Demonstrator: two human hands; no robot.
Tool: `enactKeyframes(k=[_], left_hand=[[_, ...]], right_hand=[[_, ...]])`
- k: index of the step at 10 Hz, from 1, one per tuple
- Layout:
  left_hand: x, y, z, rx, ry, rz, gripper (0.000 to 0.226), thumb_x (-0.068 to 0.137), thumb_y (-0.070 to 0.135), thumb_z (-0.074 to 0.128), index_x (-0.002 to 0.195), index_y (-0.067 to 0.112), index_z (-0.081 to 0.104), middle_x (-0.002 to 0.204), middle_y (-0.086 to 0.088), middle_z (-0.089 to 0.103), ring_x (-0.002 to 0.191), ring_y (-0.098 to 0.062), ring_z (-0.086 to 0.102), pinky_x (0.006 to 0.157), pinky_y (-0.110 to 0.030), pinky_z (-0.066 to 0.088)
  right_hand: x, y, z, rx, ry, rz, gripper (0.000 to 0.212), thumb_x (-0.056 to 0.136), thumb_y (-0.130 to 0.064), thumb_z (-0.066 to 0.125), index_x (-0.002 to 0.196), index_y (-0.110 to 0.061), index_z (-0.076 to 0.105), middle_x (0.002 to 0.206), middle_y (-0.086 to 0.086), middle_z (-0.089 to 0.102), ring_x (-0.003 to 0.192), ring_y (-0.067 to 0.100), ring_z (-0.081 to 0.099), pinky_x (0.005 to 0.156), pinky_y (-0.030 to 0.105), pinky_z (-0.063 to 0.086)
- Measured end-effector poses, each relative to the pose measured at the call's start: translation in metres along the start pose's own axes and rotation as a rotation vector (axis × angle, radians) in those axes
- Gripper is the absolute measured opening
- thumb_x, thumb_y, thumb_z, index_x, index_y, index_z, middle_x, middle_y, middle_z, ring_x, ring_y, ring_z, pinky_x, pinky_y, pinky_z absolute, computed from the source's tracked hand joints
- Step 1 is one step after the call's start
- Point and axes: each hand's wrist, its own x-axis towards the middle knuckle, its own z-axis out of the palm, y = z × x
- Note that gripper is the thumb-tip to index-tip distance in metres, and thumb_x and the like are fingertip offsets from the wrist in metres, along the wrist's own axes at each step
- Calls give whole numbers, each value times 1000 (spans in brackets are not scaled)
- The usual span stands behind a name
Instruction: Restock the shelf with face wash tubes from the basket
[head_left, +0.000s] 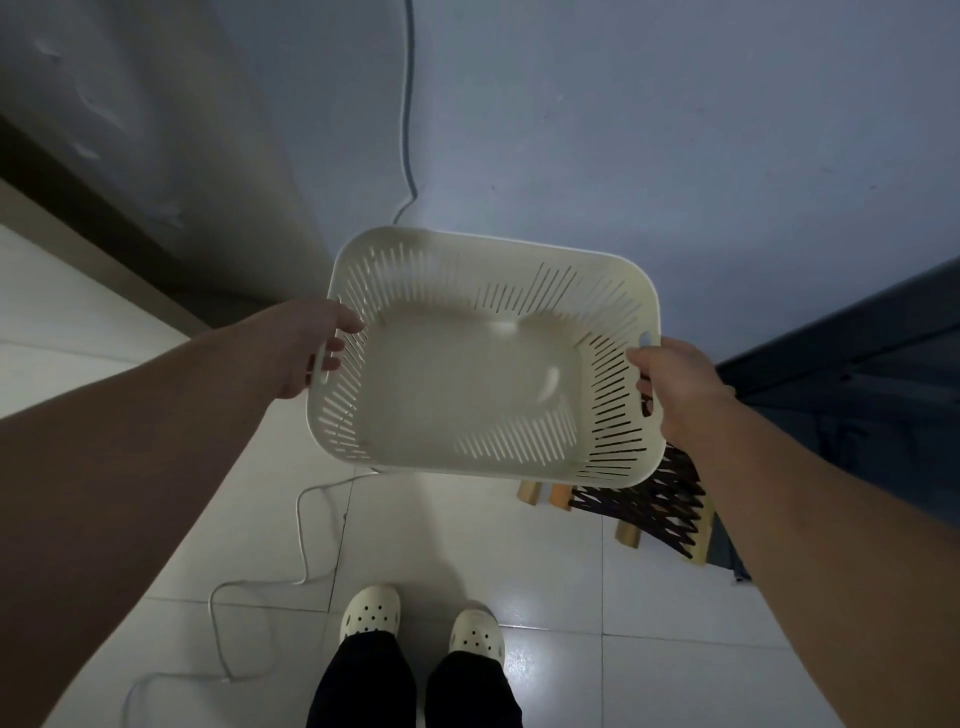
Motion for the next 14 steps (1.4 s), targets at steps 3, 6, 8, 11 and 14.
enactKeyframes(k=[3, 6, 8, 11, 14], left_hand=[[22, -11, -4, -4, -9, -1, 9, 87, 16, 56, 95, 11, 57, 79, -3, 45, 69, -17, 42, 80, -32, 39], [25, -17, -3, -41, -143, 44, 18, 87, 12, 49, 99, 9, 62, 82, -4, 64, 76, -20, 58, 90, -36, 42], [33, -23, 2, -47, -105, 71, 24, 84, 10, 52, 105, 8, 62, 97, -6, 65, 80, -19, 58, 93, -34, 43], [18, -22, 12, 87, 3, 125, 39, 85, 16, 59, 123, 10, 55, 131, -9, 45, 129, -32, 38, 98, -35, 31], [-40, -12, 6, 324, 139, 425, 71, 78, 24, 67, 142, 18, 36, 133, -8, 48, 114, -27, 49, 95, -34, 42]], right_hand=[[21, 10, 15, -21, -32, 9, 18, 93, -13, 56, 108, -10, 65, 89, 9, 69, 73, 21, 64, 63, 33, 51], [40, 25, 24, -8, -50, 23, 19, 92, -11, 53, 106, -9, 67, 97, 14, 72, 84, 29, 67, 79, 46, 55], [46, 39, 27, 73, -46, 27, 21, 94, -16, 53, 112, -12, 63, 97, 10, 70, 85, 26, 64, 69, 39, 51], [31, 36, 31, 57, -79, 77, 41, 85, -29, 64, 122, -15, 57, 107, 15, 70, 95, 35, 66, 84, 52, 54], [-15, 2, 28, -278, 7, -243, 66, 91, -28, 61, 149, -16, 32, 144, 7, 45, 127, 28, 49, 101, 36, 41]])
